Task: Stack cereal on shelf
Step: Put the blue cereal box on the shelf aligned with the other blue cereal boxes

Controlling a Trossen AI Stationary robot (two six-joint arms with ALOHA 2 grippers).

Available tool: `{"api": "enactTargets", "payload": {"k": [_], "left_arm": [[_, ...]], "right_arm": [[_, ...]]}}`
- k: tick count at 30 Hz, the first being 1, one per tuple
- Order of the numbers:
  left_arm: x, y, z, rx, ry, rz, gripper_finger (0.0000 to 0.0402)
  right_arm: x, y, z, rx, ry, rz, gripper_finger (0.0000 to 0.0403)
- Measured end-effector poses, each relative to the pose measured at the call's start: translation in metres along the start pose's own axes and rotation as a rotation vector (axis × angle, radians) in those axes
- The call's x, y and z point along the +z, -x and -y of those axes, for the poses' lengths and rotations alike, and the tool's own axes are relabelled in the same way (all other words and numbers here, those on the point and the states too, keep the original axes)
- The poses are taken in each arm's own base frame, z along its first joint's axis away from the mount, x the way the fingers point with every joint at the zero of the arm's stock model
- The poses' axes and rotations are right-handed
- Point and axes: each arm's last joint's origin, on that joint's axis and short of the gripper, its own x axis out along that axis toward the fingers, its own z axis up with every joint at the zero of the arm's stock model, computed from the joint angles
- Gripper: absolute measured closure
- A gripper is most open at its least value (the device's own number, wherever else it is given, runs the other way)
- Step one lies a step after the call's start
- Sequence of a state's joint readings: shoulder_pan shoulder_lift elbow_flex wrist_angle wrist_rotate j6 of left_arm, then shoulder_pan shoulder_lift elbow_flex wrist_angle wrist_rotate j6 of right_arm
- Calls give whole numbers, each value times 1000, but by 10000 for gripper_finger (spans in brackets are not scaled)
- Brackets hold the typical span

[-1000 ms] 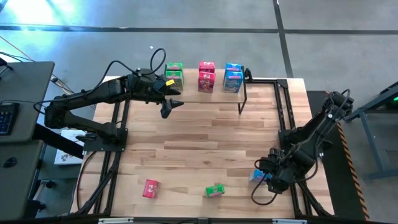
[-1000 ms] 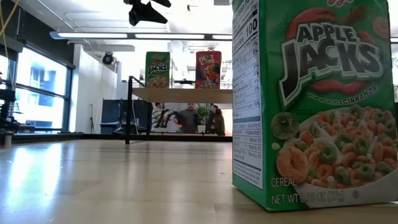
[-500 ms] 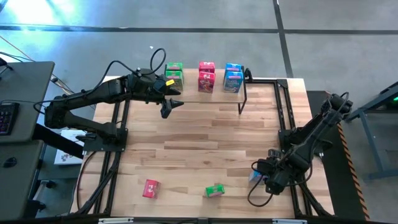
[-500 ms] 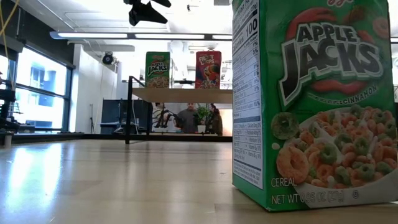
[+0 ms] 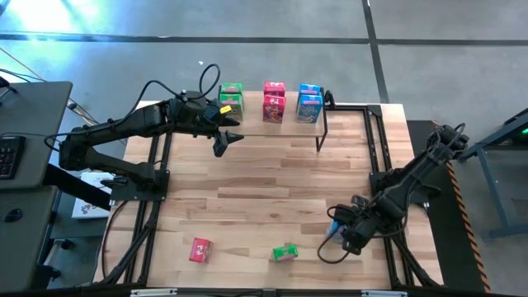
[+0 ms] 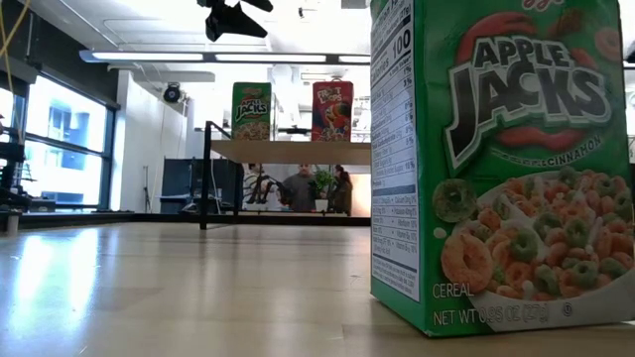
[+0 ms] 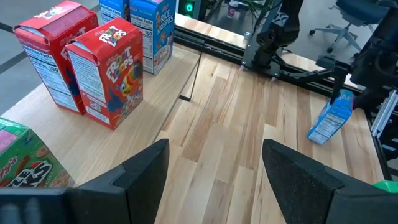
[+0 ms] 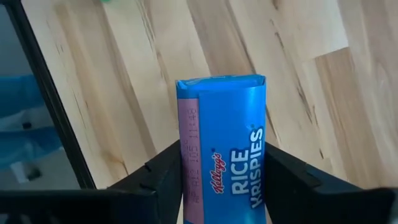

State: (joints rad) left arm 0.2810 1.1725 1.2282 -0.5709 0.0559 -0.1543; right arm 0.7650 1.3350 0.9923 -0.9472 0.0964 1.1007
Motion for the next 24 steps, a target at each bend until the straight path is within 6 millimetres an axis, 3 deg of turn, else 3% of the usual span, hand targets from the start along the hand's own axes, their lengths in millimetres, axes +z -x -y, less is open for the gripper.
{"api": "enactTargets", "payload": {"k": [12,24], "left_arm": [[0,0,0,-1,0,0,153],[0,0,0,0,0,0,153]], "right_arm": [[46,23,13,12,-71,50,234],[106,55,48,24,-128,159,234]]}}
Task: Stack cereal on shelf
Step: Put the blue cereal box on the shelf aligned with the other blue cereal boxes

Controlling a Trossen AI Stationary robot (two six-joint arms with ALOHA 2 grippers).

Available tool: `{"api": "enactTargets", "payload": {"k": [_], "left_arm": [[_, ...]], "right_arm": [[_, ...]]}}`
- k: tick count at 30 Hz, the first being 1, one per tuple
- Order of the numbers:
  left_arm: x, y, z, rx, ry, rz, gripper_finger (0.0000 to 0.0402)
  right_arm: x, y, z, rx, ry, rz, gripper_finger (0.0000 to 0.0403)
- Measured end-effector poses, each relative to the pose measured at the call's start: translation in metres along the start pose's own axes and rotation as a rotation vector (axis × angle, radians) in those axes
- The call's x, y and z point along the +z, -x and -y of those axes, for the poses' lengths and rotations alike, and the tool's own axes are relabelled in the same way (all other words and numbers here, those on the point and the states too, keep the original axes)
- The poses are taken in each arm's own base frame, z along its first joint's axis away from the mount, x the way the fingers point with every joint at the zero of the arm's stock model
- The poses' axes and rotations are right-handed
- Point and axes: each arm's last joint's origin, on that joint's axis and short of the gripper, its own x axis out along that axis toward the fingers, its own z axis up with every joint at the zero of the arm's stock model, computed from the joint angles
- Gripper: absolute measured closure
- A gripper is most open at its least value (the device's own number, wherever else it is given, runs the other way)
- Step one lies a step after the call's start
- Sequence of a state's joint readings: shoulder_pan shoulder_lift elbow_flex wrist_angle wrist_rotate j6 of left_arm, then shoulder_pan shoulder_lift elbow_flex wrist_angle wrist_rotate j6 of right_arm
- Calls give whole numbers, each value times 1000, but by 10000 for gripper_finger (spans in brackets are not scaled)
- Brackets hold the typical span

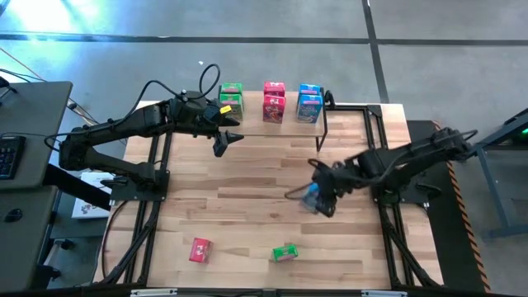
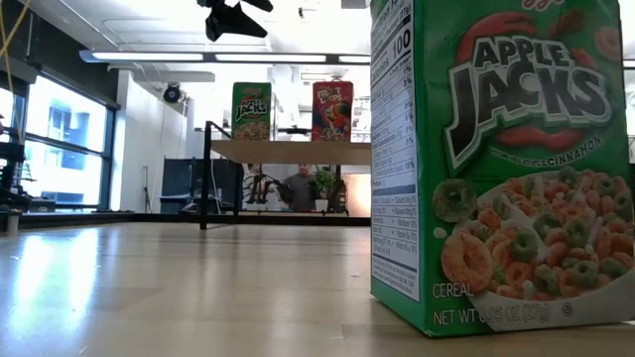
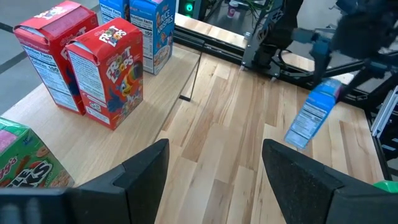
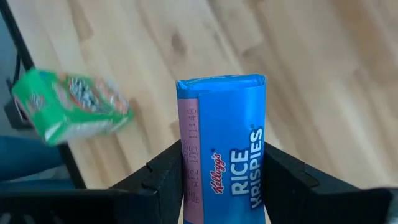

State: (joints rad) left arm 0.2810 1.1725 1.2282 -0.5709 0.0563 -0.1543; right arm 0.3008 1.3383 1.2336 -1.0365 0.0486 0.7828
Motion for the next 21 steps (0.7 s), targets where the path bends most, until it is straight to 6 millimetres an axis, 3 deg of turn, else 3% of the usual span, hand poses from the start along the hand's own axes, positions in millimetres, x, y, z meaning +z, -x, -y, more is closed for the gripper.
{"api": "enactTargets", "payload": {"k": [15,21], "left_arm": [[0,0,0,0,0,0,153],[0,0,0,0,0,0,153]], "right_arm": [[92,35,33,-158,195,-41,234],[120,53,57,-207,321,-70,234]]}}
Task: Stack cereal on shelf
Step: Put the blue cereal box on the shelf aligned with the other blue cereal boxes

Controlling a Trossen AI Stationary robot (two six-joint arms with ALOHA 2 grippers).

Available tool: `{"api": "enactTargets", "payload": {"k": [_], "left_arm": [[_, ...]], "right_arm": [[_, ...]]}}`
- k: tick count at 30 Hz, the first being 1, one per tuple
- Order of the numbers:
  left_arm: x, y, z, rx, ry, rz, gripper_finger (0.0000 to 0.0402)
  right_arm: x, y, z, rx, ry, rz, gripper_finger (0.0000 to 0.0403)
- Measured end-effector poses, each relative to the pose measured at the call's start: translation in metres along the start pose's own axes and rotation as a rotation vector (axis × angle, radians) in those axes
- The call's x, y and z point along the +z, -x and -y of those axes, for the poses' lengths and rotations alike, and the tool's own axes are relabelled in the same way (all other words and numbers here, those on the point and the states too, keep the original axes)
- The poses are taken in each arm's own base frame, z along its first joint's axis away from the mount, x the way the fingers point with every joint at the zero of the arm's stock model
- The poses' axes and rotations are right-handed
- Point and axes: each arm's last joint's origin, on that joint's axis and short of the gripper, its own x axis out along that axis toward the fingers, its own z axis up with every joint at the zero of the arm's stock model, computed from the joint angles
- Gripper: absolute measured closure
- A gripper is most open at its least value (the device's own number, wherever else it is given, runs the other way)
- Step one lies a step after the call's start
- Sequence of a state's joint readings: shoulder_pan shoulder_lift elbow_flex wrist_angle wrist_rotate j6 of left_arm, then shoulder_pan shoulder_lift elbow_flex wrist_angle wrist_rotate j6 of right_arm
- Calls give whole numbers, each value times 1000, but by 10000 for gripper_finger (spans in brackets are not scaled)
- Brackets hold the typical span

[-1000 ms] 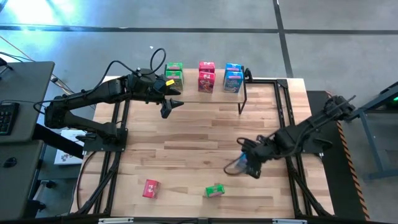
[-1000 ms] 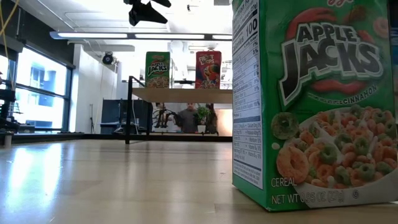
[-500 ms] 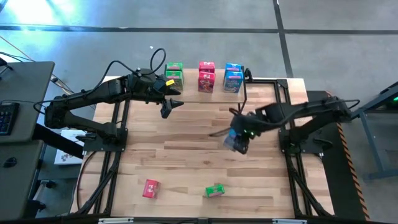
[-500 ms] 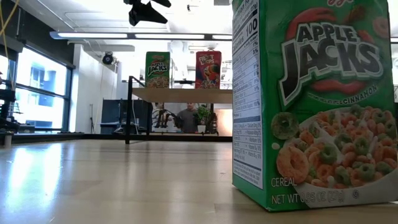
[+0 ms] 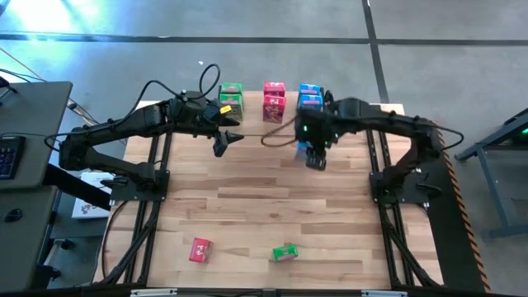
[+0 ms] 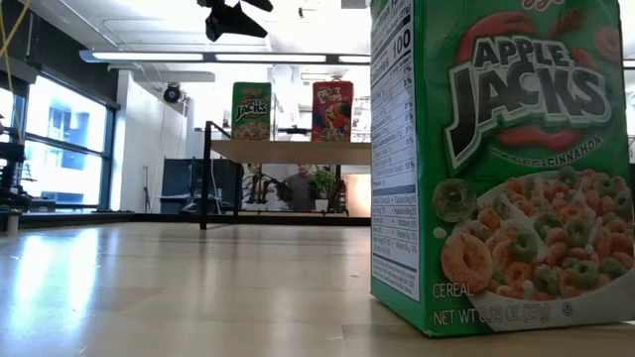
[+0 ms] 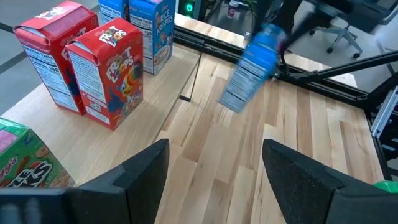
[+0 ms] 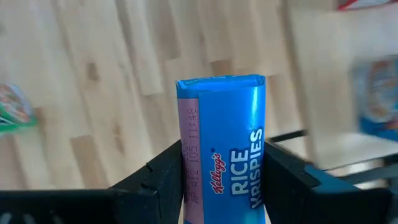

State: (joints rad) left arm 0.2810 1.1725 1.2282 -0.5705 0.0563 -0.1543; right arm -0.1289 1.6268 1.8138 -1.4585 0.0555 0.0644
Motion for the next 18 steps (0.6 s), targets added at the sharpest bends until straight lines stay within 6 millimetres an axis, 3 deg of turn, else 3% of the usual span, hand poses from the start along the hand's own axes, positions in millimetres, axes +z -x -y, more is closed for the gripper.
{"api": "enactTargets", "payload": {"k": [8,18], "left_arm": [[0,0,0,0,0,0,153],[0,0,0,0,0,0,153]], "right_arm": [[3,4,43,-42,99,5,234],[2,4,77,-97,179,18,234]]}}
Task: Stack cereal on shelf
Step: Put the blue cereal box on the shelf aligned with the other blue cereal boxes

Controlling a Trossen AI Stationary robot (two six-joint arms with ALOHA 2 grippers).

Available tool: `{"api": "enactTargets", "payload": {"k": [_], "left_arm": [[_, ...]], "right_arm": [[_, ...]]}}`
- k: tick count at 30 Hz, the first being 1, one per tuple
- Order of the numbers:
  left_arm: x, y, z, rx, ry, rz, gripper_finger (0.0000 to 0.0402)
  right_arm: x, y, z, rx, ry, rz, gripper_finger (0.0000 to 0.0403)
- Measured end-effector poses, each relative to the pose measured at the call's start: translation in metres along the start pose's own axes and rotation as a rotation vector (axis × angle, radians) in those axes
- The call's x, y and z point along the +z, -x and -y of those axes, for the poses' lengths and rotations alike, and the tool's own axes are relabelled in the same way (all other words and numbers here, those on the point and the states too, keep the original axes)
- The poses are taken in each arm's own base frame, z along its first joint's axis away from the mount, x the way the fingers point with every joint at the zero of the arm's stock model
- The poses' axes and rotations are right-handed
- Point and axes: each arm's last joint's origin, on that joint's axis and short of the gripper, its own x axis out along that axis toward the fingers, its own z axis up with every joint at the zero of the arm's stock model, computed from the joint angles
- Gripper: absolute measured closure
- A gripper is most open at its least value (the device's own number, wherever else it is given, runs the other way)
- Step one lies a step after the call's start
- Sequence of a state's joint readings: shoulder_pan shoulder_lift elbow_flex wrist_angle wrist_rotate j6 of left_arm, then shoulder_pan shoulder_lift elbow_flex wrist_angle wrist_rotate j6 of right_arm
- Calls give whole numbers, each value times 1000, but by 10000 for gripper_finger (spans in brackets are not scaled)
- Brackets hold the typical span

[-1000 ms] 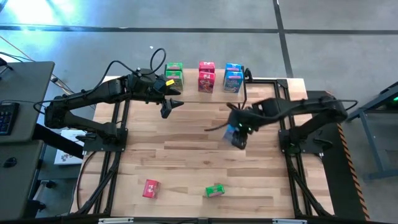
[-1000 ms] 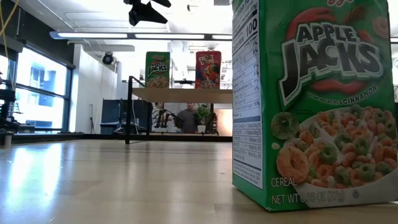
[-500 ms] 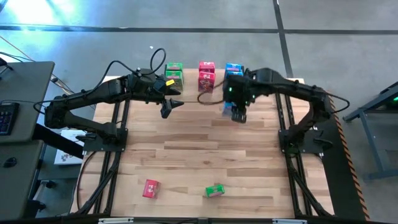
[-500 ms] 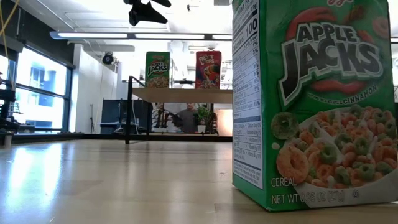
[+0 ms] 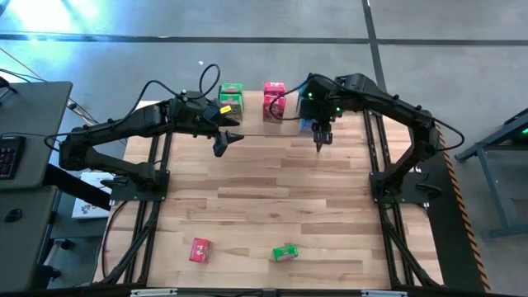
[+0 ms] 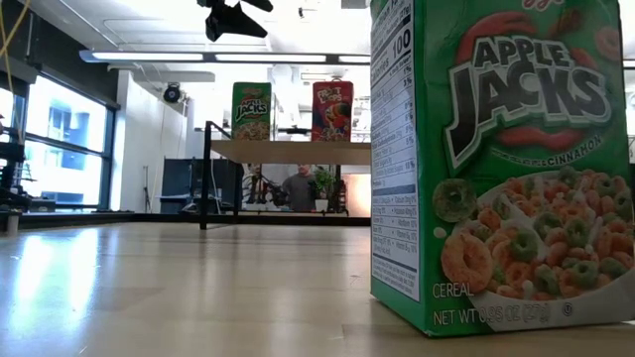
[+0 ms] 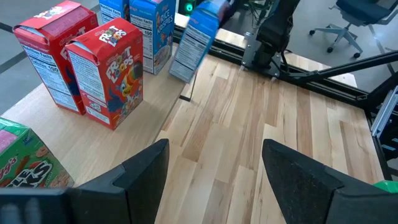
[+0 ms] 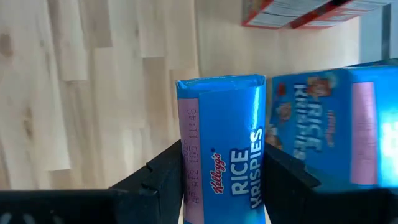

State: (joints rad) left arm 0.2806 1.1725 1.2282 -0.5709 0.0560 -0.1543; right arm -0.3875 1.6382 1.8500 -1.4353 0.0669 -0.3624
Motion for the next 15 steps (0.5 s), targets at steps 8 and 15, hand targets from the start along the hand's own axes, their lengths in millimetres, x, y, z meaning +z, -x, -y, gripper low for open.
{"api": "enactTargets", "payload": {"k": [8,15], "left_arm": [[0,0,0,0,0,1,153],[0,0,0,0,0,1,153]], "right_arm": [[2,-12,15,-10,21,-17,234],[5,-17,16,-14,21,-16,234]]}}
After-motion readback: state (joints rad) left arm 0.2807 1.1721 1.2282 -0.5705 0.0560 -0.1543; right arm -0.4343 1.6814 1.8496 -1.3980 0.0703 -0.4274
